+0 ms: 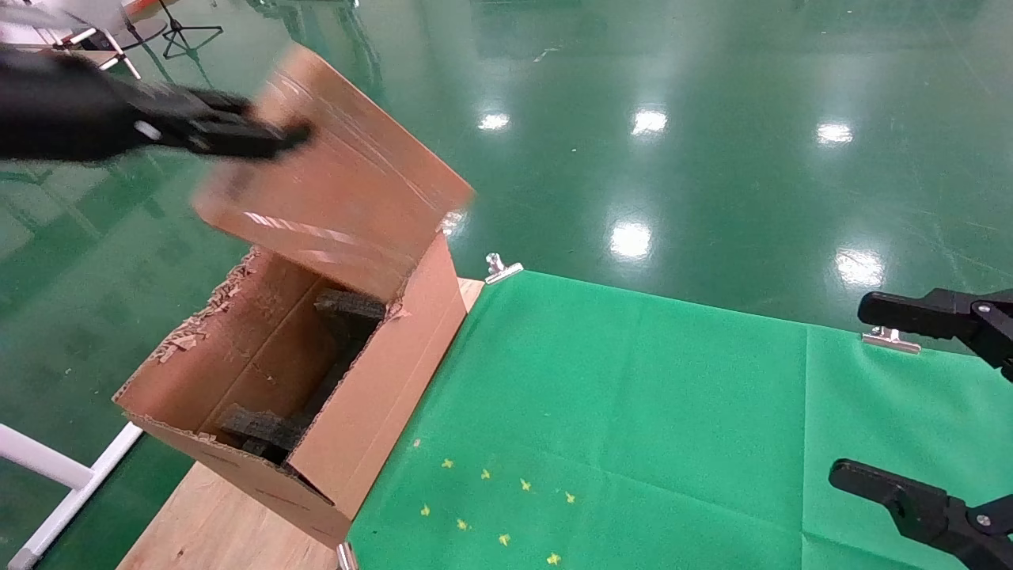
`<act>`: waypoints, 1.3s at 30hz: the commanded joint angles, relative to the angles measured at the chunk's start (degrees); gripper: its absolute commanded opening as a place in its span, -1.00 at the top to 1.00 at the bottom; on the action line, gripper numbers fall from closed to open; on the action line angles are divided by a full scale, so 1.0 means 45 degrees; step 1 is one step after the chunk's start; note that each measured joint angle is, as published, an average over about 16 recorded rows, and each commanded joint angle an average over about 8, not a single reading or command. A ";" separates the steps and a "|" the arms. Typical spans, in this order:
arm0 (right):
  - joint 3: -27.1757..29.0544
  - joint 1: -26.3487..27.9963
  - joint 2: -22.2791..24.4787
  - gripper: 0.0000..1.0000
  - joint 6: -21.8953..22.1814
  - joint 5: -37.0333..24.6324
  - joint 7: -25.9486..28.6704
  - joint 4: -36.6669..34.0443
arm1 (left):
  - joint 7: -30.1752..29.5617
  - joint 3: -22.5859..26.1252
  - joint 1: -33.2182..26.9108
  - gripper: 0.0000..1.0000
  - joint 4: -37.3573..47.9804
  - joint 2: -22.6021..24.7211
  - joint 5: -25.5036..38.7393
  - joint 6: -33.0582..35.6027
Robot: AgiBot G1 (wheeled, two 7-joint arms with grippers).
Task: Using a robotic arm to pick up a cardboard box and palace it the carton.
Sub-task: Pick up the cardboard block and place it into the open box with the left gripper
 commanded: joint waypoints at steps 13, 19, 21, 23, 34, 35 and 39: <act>0.0000 0.0000 0.0000 -1.00 0.0000 0.0000 0.0000 0.0000 | 0.3830 0.1559 -0.0943 1.00 0.4153 0.0556 0.3521 -0.2137; 0.0000 0.0000 0.0000 -1.00 0.0000 0.0000 0.0000 0.0000 | 0.3698 0.1940 -0.0547 1.00 0.6092 0.1433 0.4277 -0.3646; -0.0001 0.0000 0.0000 -1.00 0.0000 0.0000 0.0000 0.0000 | 0.3444 0.2004 -0.0491 1.00 0.6718 0.1722 0.4418 -0.4062; -0.0001 0.0000 0.0000 -1.00 0.0000 0.0000 0.0000 0.0000 | 0.3142 0.2041 -0.0457 1.00 0.7275 0.1989 0.4509 -0.4421; -0.0001 0.0000 0.0000 -1.00 0.0000 0.0001 0.0000 0.0000 | 0.2282 0.2204 0.0060 1.00 0.9073 0.3042 0.4828 -0.6215; -0.0001 0.0000 0.0000 -1.00 0.0000 0.0001 0.0000 0.0000 | 0.2301 0.2203 0.0134 1.00 0.9150 0.3078 0.4829 -0.6386; -0.0001 0.0000 0.0000 -1.00 0.0000 0.0001 0.0000 0.0000 | 0.2409 0.2194 0.0442 1.00 0.9390 0.3182 0.4822 -0.7065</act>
